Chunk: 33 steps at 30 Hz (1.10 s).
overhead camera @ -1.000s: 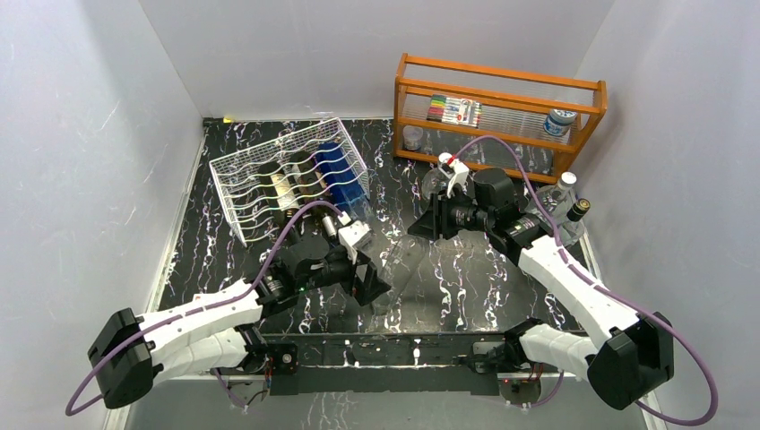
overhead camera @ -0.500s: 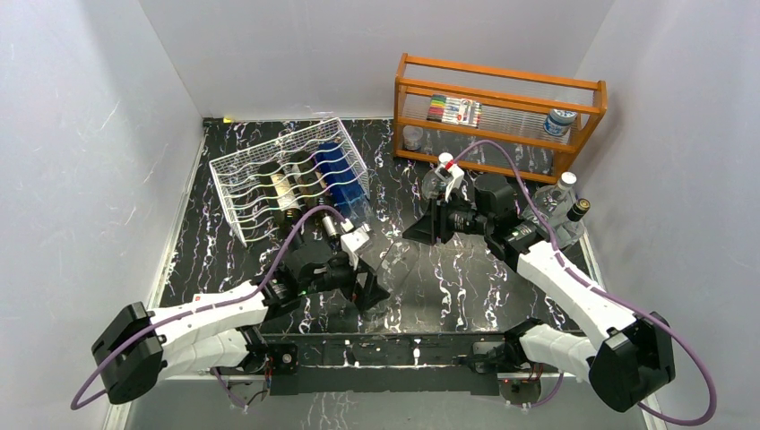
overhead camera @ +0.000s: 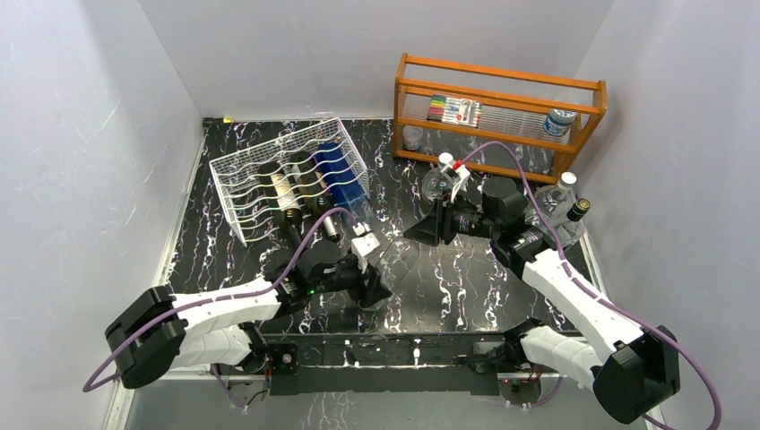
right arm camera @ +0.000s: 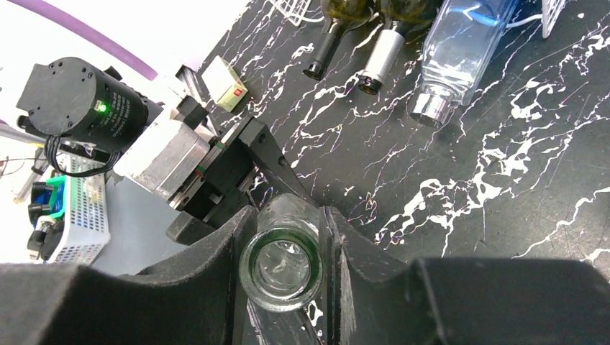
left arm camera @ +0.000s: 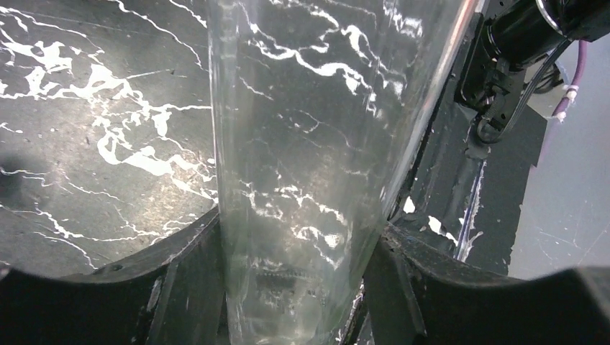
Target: Put the wine bottle on the wine rack
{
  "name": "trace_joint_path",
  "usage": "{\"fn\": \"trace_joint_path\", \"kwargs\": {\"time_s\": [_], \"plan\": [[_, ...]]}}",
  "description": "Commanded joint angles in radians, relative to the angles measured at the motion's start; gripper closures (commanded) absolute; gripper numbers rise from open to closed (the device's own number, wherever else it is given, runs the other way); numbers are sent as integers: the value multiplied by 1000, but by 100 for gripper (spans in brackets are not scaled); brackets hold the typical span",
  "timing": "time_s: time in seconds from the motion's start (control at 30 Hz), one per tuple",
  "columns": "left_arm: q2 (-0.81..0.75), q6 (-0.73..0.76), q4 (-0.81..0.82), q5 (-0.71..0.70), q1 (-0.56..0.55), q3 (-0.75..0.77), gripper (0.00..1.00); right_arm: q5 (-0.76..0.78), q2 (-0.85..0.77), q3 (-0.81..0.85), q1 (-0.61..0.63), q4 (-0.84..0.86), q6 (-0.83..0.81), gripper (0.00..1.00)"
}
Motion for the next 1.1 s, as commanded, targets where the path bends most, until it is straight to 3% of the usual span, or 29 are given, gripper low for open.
{"fn": "trace_joint_path", "kwargs": {"time_s": [0.0,0.03,0.07,0.17,0.2,0.27,0.37,0.43,0.6,0.77,1.07], "plan": [[-64,60,47,-29,5,18,71,-85,-55,6,7,90,30,100],[-74,77,38,-22,6,23,81,-88,-56,7,6,90,30,100],[-82,91,27,-19,5,29,99,-91,-56,9,7,87,28,100],[-105,152,-34,-38,5,60,100,-101,-54,22,7,67,23,100],[-115,175,-64,-58,5,79,100,-109,-52,36,7,41,12,94],[-147,225,-135,-93,7,125,100,-108,-49,74,7,-35,-38,72],[-202,347,-211,-105,5,192,100,-96,-66,114,6,-124,-92,47],[-225,454,-272,-116,6,242,100,-97,-82,128,6,-137,-109,41],[-238,776,-404,-230,5,329,100,1,-101,191,6,-208,-145,28],[-256,1050,-412,-305,5,345,100,69,-107,274,7,-310,-209,18],[-256,1367,-332,-401,4,319,100,126,-65,356,6,-421,-320,14]]}}
